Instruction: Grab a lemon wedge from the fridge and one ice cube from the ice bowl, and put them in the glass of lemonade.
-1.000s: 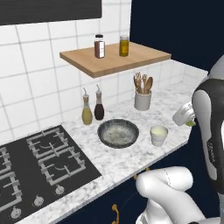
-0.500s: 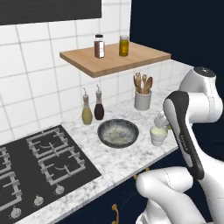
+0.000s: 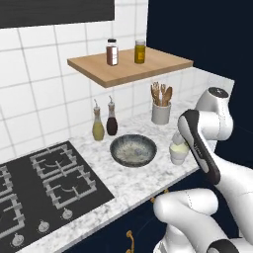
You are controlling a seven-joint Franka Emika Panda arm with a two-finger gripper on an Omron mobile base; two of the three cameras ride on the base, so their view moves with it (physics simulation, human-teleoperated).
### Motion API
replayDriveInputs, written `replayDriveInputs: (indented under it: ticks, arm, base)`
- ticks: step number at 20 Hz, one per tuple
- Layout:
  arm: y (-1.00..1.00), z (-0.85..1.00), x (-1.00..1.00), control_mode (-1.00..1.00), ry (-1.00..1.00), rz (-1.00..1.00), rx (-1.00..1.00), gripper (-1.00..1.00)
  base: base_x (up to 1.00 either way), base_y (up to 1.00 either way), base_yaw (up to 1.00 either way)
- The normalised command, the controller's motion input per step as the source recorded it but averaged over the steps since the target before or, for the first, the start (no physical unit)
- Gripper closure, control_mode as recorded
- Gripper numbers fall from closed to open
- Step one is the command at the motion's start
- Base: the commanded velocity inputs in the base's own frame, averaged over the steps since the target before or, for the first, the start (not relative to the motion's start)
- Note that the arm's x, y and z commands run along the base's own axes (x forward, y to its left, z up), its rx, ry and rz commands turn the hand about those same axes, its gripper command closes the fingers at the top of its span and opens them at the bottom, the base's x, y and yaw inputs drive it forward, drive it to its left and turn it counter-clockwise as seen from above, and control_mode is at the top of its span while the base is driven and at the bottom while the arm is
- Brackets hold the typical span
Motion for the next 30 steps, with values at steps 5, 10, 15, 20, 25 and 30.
replayDriveInputs:
  ticks: [5, 10, 15, 20, 25, 30]
  arm:
    - [-0.23, -0.12, 0.35, -1.0, 0.01, 0.0, 0.0, 1.0]
    - [-0.11, -0.11, 0.44, -1.0, 0.0, 0.0, 0.0, 1.0]
    - [-0.09, -0.07, 0.4, -1.0, 0.0, 0.0, 0.0, 1.0]
    - [-0.04, -0.01, 0.21, -1.0, 0.0, 0.0, 0.0, 1.0]
    - [0.0, -0.26, 0.27, -1.0, 0.0, 0.0, 0.0, 1.0]
    - [0.0, -0.47, 0.09, -1.0, -0.05, 0.0, 0.0, 1.0]
  base:
    - [0.0, 0.0, 0.0]
    - [0.0, 0.0, 0.0]
    - [0.0, 0.0, 0.0]
    - [0.0, 0.0, 0.0]
    - [0.0, 0.0, 0.0]
    - [0.0, 0.0, 0.0]
